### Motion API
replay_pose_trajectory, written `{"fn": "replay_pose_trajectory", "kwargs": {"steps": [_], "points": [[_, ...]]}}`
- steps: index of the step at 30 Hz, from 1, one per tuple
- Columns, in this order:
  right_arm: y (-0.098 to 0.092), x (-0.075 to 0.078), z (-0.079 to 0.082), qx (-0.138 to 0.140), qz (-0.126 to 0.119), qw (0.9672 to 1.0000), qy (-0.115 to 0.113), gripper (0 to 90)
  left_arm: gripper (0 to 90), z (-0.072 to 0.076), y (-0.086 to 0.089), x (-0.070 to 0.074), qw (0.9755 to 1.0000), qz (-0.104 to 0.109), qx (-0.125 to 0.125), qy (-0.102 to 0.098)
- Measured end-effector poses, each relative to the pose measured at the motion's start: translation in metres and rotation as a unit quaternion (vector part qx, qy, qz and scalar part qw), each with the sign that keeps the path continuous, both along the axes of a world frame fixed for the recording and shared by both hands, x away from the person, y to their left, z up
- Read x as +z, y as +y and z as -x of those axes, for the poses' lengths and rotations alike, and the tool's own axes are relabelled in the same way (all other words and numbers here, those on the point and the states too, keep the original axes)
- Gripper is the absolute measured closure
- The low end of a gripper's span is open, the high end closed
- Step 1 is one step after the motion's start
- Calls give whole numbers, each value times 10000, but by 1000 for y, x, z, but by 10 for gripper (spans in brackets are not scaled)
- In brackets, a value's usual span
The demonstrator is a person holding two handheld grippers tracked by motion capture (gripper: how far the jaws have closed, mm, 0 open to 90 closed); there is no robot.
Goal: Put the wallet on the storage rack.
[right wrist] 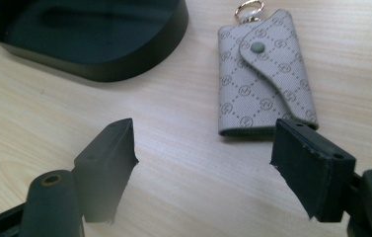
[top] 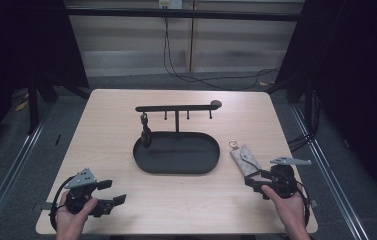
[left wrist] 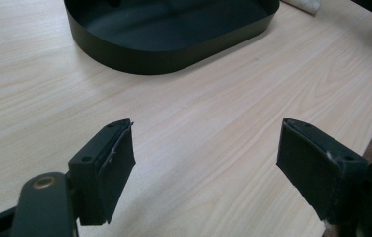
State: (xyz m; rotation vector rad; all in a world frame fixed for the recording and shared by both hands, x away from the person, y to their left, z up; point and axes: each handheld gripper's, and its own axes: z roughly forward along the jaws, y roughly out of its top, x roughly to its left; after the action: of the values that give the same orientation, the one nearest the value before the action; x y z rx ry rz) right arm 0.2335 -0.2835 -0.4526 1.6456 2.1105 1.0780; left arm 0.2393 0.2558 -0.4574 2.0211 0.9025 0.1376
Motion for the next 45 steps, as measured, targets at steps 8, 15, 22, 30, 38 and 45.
{"fn": "replay_pose_trajectory", "kwargs": {"steps": [8, 15, 22, 30, 38, 45], "points": [[0, 7, -11, -89, 19, 10000, -7, 250, 220, 5, 1, 3, 9998, 145, -153, -37], [2, 15, -23, -107, -26, 9999, 5, 248, 219, 9, 3, 3, 9994, 237, -266, 25], [6, 20, -36, -21, 60, 10000, 63, 244, 217, 9, 1, 2, 9990, 276, -338, 70], [9, 18, -55, 134, 130, 9991, 376, 234, 214, 8, 3, 2, 9990, 288, -336, 91], [16, 25, -68, 356, 329, 9969, 614, 221, 214, 8, 5, 4, 9991, 315, -290, 49], [23, 23, -81, 486, 609, 9937, 811, 221, 214, 6, 8, 3, 9992, 335, -215, 61]]}}
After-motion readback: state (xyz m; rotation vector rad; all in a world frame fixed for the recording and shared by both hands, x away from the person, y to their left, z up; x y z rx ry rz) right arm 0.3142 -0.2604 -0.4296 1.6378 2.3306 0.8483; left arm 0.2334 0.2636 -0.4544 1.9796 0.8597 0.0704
